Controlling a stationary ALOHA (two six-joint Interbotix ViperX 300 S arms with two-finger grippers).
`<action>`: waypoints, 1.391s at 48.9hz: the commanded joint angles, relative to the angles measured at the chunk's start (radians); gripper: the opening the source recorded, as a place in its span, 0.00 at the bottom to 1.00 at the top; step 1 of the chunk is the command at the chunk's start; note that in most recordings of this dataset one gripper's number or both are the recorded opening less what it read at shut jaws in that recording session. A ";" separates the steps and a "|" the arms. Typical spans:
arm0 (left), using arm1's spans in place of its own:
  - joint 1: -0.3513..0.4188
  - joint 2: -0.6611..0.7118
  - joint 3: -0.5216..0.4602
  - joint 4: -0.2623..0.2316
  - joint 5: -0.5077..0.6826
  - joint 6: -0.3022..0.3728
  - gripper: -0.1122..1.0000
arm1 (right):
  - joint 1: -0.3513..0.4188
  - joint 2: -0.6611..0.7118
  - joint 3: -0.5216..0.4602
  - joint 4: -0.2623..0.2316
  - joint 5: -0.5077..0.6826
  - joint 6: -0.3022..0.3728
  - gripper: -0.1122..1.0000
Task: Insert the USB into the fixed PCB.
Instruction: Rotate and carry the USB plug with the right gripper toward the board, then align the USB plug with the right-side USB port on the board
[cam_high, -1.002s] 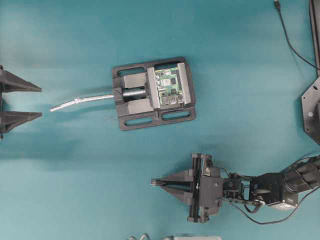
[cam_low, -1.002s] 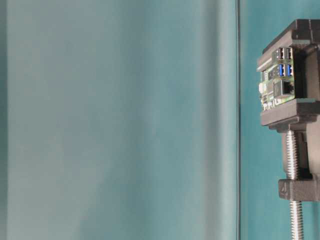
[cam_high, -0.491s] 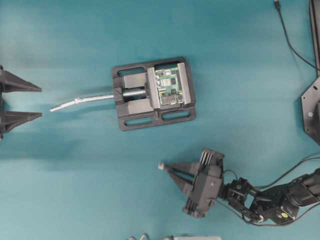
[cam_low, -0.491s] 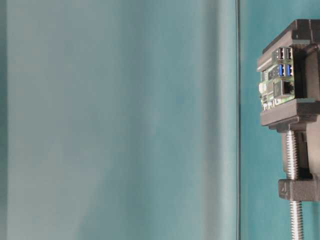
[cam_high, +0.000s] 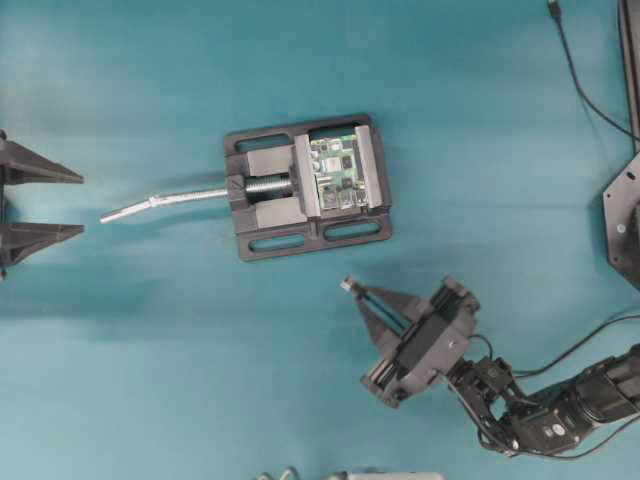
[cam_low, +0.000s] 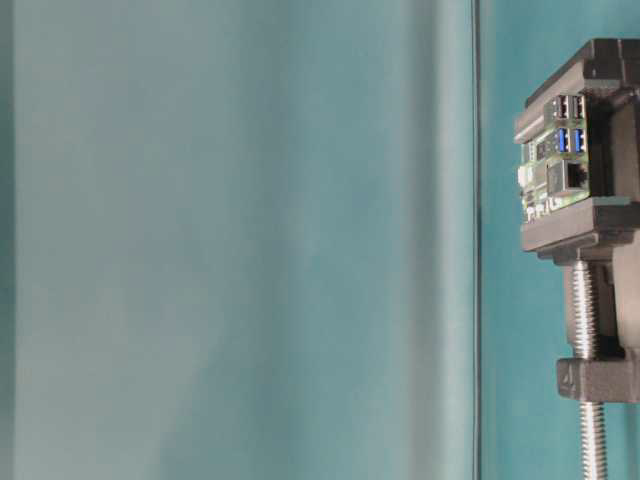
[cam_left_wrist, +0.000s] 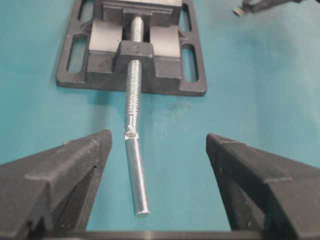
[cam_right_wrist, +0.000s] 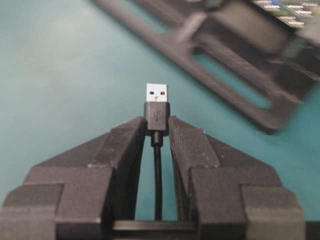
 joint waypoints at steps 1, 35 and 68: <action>0.002 0.006 -0.012 0.003 -0.009 0.006 0.93 | 0.003 -0.017 -0.038 0.043 -0.048 0.002 0.29; 0.002 0.006 -0.012 0.003 -0.009 0.008 0.93 | -0.091 0.080 -0.219 0.212 -0.291 -0.006 0.29; 0.002 0.006 -0.012 0.003 -0.008 0.008 0.93 | -0.104 0.195 -0.295 0.213 -0.388 0.032 0.29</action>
